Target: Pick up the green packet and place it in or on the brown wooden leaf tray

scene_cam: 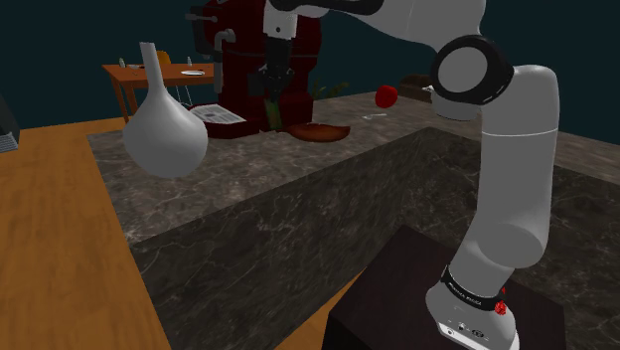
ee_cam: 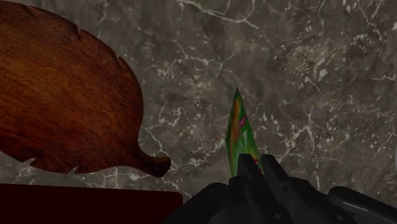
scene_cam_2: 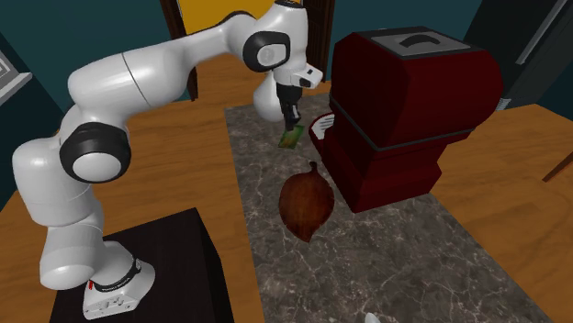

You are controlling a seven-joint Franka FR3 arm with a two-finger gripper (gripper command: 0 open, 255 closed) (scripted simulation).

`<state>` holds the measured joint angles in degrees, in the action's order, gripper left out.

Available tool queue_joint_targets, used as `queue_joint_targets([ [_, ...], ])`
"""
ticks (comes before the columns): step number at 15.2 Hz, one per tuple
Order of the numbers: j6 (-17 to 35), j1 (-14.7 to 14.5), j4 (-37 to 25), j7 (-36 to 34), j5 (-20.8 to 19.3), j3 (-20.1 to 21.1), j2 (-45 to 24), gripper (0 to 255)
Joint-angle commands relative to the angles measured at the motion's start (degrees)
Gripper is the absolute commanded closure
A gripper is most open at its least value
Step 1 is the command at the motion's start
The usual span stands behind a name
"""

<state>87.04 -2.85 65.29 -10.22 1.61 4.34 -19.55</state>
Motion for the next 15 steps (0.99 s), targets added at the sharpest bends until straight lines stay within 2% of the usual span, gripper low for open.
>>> queue_joint_targets([
  [1, -2.1, -0.1, -3.0, -0.1, -0.1, 0.0, -0.9, 255],
  [7, -8.4, -0.4, -13.0, -0.5, -0.3, 0.1, -4.6, 255],
  [11, -9.8, 3.4, -11.7, 4.1, 0.5, -1.1, -2.2, 255],
  [15, -12.0, 7.1, -13.0, 8.7, 1.2, -2.4, -1.5, 255],
])
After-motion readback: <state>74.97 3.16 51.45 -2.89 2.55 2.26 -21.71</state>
